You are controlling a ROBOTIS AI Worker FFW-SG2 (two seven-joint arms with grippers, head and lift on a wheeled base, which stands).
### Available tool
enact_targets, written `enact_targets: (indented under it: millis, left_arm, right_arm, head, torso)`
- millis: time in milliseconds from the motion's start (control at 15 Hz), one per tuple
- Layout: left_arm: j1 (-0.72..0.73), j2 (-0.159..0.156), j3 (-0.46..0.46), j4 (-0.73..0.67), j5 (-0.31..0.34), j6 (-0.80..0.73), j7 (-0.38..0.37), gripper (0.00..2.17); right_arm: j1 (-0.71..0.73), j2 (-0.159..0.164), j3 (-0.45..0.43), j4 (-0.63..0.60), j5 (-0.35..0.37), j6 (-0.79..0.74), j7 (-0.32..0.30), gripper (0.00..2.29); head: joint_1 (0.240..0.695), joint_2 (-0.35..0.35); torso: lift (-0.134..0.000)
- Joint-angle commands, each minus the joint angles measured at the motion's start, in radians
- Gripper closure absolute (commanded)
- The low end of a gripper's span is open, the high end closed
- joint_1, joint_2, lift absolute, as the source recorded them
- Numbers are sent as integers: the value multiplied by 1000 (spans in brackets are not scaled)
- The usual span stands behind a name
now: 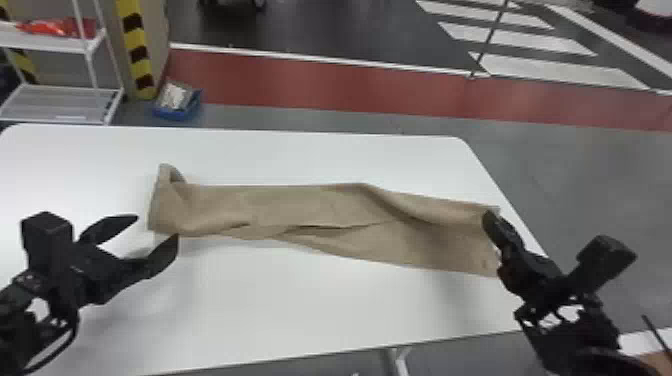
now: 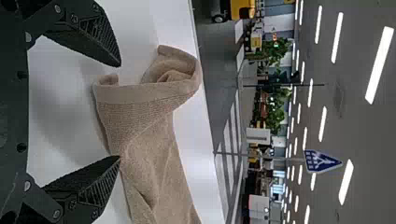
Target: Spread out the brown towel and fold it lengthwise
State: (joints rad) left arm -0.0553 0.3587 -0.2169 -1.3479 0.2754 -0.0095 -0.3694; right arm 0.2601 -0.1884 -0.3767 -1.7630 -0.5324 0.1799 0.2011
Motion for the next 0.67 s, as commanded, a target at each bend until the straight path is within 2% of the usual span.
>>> enact_targets:
  millis: [0,200,467,600]
  left_arm:
    - [-12,-1,-7,18,-16,18,1,211]
    - [-34,-3,-25,23,-33,86,6,269]
    - [-40,-6,-30,21,-38,98,12,275]
    - [-40,-6,-28,21,-30,95,32,407]
  right_arm:
    - [4,0,-5,-9,-17,0,1,1663]
    - [7,1,-4,-16,-17,0,1,1663]
    - [8,0,-7,-23,-21,3,1,1663]
    - [8,0,-10,-29,-21,7,1,1663]
  head:
    - [695,-237]
    - [695,-238]
    - [695,-240]
    - [695,-241]
  torso:
    - [-120]
    - [-120]
    - [-120]
    - [-120]
